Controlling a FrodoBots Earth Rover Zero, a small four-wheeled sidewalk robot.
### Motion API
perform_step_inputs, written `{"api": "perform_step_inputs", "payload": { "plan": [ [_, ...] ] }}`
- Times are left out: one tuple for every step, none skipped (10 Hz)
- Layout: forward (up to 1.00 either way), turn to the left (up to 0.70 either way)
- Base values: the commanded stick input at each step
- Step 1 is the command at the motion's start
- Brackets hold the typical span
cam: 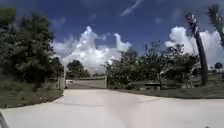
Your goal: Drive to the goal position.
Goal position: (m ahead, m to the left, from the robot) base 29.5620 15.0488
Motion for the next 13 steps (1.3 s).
{"api": "perform_step_inputs", "payload": {
  "plan": [
    [0.85, 0.34],
    [0.85, 0.34],
    [0.85, 0.34],
    [0.85, 0.34],
    [0.85, 0.26],
    [0.85, 0.00],
    [0.85, 0.00],
    [0.85, 0.00],
    [0.85, 0.00],
    [0.85, 0.00],
    [0.85, 0.00],
    [0.85, 0.00],
    [0.85, 0.00]
  ]
}}
